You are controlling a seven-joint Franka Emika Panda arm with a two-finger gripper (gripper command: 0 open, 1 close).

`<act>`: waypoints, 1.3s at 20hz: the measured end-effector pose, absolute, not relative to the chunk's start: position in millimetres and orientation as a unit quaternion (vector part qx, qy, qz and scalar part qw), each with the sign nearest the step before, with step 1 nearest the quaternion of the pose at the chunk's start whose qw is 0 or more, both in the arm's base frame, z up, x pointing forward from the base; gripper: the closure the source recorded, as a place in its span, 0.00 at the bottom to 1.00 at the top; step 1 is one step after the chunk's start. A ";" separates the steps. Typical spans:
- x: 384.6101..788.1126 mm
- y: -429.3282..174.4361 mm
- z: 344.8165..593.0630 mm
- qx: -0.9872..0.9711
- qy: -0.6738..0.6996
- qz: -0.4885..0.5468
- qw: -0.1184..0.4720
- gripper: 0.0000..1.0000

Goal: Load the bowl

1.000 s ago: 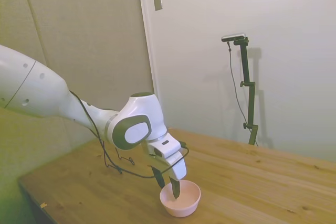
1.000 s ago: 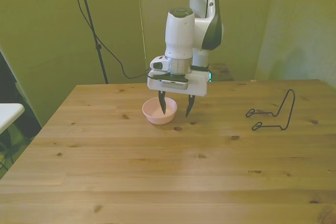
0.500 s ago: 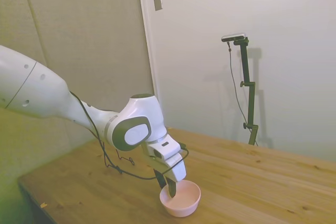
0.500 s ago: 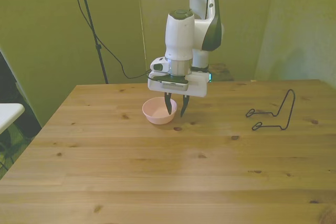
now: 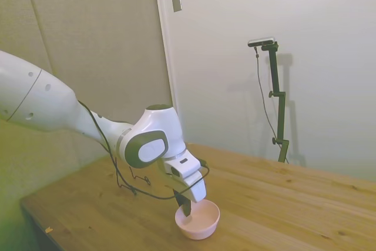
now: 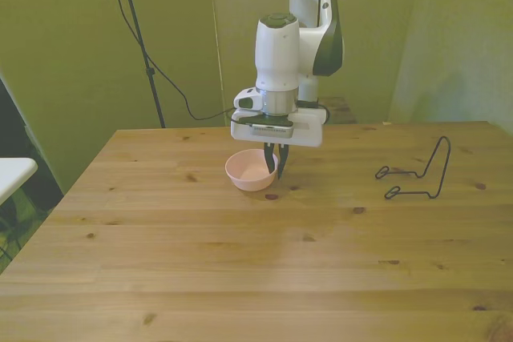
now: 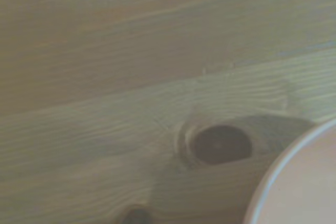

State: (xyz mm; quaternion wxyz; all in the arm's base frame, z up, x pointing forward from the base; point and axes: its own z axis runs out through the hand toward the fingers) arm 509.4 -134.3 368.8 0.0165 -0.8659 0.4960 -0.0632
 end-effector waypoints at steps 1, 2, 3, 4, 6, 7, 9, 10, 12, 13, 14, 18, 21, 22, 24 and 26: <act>510.3 -131.9 372.6 -0.867 0.493 -0.064 0.025 1.00; 511.1 -128.8 376.6 -0.869 0.489 -0.066 0.033 1.00; 511.5 -124.8 381.6 -0.870 0.486 -0.068 0.041 1.00; 512.1 -119.5 388.0 -0.872 0.481 -0.072 0.053 1.00; 512.3 -106.0 403.0 -0.875 0.472 -0.079 0.077 1.00; 511.9 -97.3 411.7 -0.876 0.467 -0.081 0.090 1.00; 510.4 -77.7 428.1 -0.878 0.457 -0.084 0.117 1.00; 509.1 -65.9 435.8 -0.878 0.453 -0.082 0.132 1.00; 506.9 -43.5 447.8 -0.878 0.445 -0.073 0.159 1.00; 506.6 -32.6 453.7 -0.880 0.439 -0.071 0.169 1.00; 506.4 -13.4 466.4 -0.885 0.424 -0.072 0.178 1.00; 507.8 3.3 464.4 -0.884 0.418 -0.070 0.198 1.00; 505.7 27.9 458.1 -0.879 0.405 -0.063 0.243 1.00; 503.9 32.2 455.6 -0.876 0.403 -0.062 0.257 1.00; 500.4 35.4 453.2 -0.869 0.399 -0.060 0.286 1.00; 498.7 35.9 454.9 -0.861 0.396 -0.060 0.315 1.00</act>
